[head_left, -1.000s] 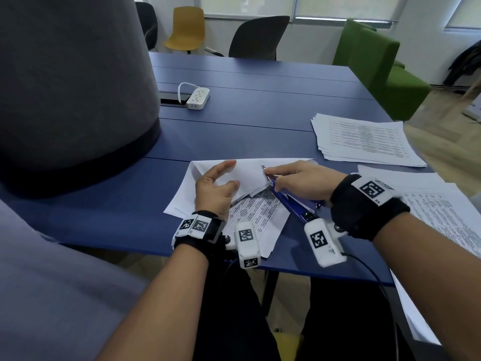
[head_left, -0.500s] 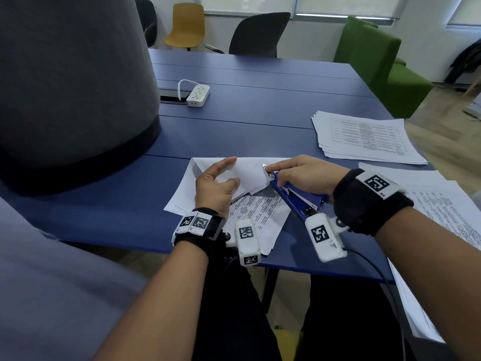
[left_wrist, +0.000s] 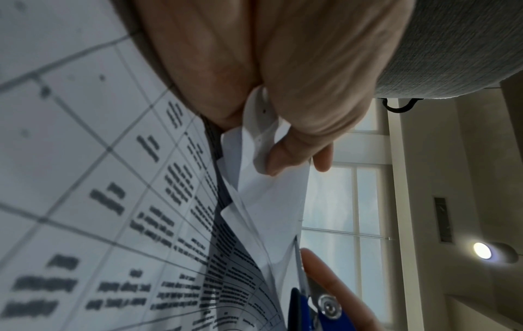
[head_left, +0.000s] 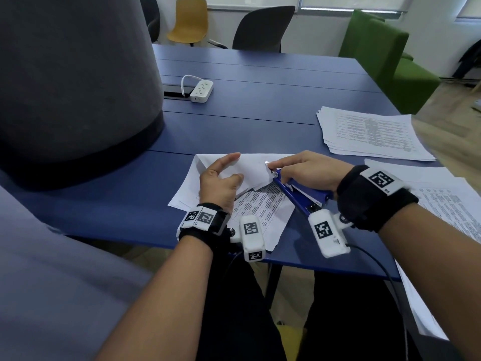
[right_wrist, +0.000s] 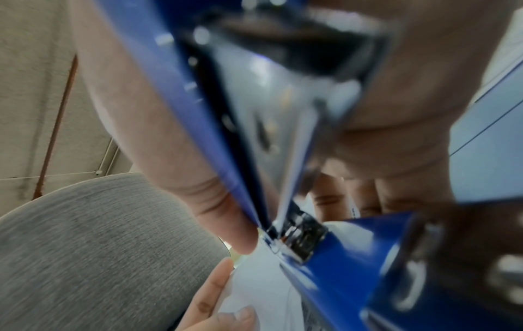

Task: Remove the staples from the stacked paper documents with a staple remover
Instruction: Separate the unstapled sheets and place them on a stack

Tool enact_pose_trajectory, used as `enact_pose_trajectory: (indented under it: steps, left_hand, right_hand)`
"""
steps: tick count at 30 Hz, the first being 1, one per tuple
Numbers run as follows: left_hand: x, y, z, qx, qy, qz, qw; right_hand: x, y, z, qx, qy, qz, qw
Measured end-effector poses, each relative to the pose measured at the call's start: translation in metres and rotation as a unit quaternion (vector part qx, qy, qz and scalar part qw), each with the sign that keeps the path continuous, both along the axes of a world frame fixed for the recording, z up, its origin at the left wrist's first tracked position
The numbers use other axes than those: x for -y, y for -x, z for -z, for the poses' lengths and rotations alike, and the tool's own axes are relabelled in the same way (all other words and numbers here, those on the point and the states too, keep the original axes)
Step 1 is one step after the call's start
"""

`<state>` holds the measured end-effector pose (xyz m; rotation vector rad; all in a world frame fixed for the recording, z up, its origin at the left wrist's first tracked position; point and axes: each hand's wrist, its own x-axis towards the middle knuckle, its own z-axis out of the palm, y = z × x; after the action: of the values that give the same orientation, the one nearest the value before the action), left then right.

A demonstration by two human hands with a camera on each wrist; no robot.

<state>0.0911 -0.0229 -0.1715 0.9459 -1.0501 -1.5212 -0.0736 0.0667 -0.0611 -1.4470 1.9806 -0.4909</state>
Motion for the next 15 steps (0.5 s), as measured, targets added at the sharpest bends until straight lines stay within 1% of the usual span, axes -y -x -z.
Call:
enact_pose_trajectory:
  steps: [5, 10, 15]
  left_hand:
    - [-0.0003, -0.0003, -0.0027, -0.007, -0.009, 0.005, 1.000]
    - [-0.0019, -0.0001, -0.0056, -0.012, -0.024, 0.012, 1.000]
    - [-0.0017, -0.0005, -0.0047, -0.010, -0.036, 0.008, 0.999]
  right_hand:
    - [-0.0018, -0.0007, 0.0001, 0.021, 0.015, 0.011, 1.000]
    - [-0.0029, -0.0002, 0.0001, 0.025, 0.026, 0.010, 0.999]
    - [-0.0032, -0.0002, 0.0038, 0.059, 0.039, 0.009, 0.997]
